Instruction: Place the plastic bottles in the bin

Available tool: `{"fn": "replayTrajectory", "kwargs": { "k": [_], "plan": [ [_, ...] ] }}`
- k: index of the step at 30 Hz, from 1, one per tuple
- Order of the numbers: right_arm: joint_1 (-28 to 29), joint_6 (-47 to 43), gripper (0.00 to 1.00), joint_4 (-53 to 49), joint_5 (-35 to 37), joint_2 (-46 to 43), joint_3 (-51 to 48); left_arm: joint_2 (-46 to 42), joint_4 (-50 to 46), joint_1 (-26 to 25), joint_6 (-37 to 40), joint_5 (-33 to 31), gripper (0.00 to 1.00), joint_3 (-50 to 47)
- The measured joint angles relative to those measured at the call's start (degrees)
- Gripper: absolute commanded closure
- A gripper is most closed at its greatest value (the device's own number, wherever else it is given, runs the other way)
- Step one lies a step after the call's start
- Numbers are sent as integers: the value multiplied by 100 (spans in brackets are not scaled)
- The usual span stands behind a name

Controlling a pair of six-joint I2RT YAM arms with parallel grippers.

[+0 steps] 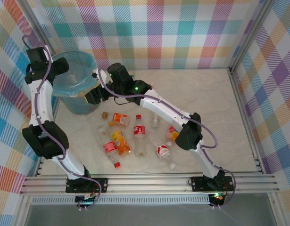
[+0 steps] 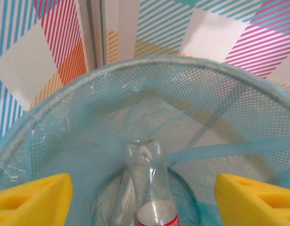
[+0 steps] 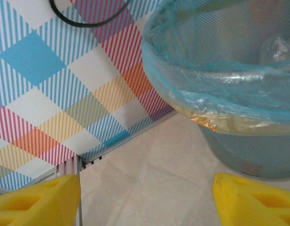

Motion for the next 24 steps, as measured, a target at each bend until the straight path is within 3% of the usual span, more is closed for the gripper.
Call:
{"fn": "replayTrajectory", "kwargs": {
  "k": [6, 13, 24],
  "plan": [
    [0, 35, 26, -216, 164, -120, -66, -330, -205, -205, 2, 22, 22, 221],
    [-17, 229, 24, -487, 625, -892, -514, -966, -382, -990, 7, 44, 22, 251],
    [-339, 704, 25, -577, 1598, -3163, -3512, -2024, -470, -3099, 92, -118, 22, -245]
  ]
}}
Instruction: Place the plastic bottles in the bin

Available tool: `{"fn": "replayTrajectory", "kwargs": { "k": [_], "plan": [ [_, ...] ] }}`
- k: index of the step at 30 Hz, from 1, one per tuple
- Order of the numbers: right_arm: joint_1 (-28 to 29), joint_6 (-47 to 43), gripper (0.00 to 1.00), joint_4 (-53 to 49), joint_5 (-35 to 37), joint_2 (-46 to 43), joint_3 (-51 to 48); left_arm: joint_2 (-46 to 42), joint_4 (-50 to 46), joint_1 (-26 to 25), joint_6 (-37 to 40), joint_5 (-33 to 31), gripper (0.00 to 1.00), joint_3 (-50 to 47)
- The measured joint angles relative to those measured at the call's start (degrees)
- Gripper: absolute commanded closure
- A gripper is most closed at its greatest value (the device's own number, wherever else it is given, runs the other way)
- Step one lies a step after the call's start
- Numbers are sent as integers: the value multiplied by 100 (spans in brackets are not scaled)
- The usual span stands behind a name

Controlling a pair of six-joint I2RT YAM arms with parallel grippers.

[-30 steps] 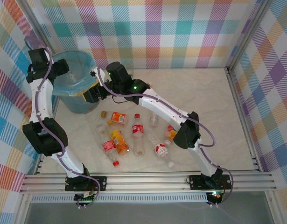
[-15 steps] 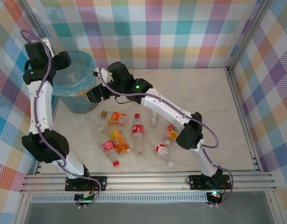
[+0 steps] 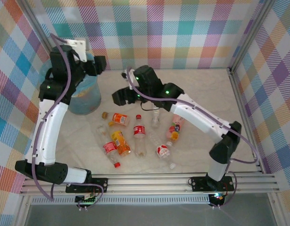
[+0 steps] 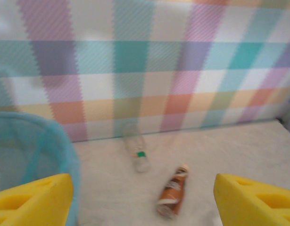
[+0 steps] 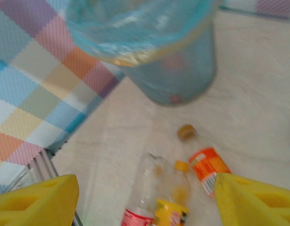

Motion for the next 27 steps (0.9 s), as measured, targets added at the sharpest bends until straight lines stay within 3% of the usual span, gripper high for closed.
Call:
{"fn": "replayTrajectory", "kwargs": {
  "k": [15, 27],
  "plan": [
    [-828, 743, 24, -155, 787, -2286, -3370, 7, -98, -2618, 61, -295, 22, -1161],
    [-1670, 1314, 22, -234, 935, -3228, -5545, 1099, 271, -3604, -275, 4, 21, -1423]
  ]
}}
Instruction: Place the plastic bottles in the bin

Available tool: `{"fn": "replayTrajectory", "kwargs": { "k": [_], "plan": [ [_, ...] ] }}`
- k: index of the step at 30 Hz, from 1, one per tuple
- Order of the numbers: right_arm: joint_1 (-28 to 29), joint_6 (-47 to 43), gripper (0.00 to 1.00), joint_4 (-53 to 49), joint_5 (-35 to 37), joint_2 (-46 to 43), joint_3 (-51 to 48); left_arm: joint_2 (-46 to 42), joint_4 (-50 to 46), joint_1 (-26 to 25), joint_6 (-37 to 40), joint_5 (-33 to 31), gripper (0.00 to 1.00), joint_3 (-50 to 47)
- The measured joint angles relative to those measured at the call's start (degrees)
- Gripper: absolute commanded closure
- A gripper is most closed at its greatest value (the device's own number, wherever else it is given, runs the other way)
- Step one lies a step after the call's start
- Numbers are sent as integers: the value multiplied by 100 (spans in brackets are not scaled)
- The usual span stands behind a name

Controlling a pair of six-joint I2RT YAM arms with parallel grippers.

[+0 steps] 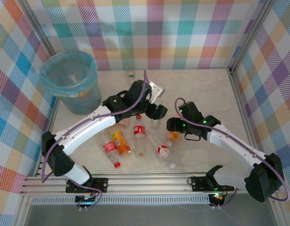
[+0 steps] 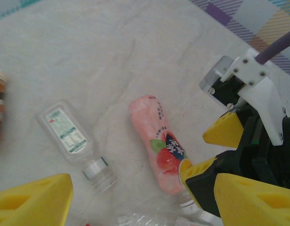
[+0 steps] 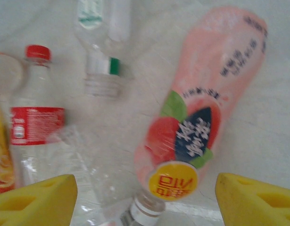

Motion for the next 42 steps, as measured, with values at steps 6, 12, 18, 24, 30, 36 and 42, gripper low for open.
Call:
{"fn": "replayTrajectory", "kwargs": {
  "k": [6, 12, 18, 24, 30, 36, 42],
  "plan": [
    [-144, 271, 20, 219, -116, 7, -505, 498, 136, -39, -363, 90, 21, 0],
    [-236, 442, 19, 542, -267, 240, -636, 817, 151, -39, -614, 85, 20, 11],
    [-319, 496, 15, 752, -396, 555, -643, 1084, 122, -39, -857, 39, 19, 94],
    [-452, 540, 14, 911, -492, 833, -643, 1316, 70, -39, -1027, -22, 18, 319],
    [-562, 577, 14, 1108, -640, 1134, -647, 1508, -68, -39, -1093, -61, 18, 533],
    [-660, 584, 14, 1316, -837, 1399, -662, 1517, -103, -39, -1147, -103, 18, 540],
    [-741, 588, 18, 1482, -999, 1641, -675, 1519, -219, -39, -1167, -131, 18, 540]
  ]
}}
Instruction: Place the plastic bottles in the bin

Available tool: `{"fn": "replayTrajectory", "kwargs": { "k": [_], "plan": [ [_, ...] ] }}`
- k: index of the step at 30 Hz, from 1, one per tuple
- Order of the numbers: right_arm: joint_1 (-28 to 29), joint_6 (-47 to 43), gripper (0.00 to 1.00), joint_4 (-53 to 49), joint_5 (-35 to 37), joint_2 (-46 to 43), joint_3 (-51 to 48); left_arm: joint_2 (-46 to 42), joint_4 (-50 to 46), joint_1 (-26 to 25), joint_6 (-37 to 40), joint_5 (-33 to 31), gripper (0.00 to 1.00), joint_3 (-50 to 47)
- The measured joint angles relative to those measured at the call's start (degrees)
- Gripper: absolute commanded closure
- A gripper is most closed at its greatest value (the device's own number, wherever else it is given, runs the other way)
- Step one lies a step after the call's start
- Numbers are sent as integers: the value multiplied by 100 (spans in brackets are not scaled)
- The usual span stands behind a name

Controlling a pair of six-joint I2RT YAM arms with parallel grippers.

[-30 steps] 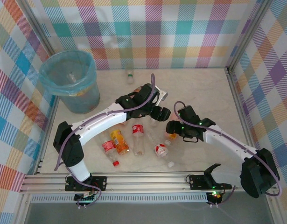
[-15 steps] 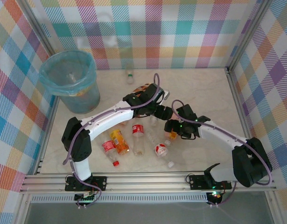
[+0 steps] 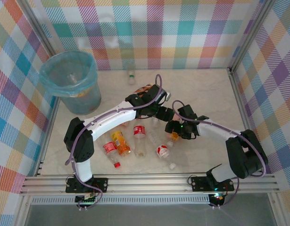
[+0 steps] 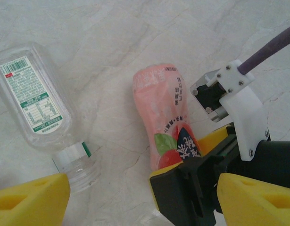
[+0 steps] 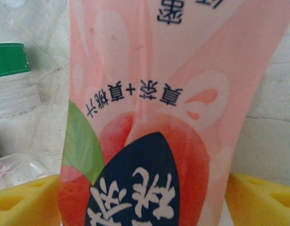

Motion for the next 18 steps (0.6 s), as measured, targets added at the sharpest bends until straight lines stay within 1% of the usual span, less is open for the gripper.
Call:
{"fn": "replayTrajectory", "kwargs": {
  "k": [11, 15, 18],
  "plan": [
    [-146, 59, 31, 164, -142, 26, -105, 0, -15, -2, 0, -39, 19, 11],
    [-181, 79, 35, 221, -170, -13, -144, 0, -66, -2, -2, -39, 19, 83],
    [-210, 76, 36, 179, -164, -114, -181, 0, -107, -2, -2, -39, 19, 162]
  ]
}}
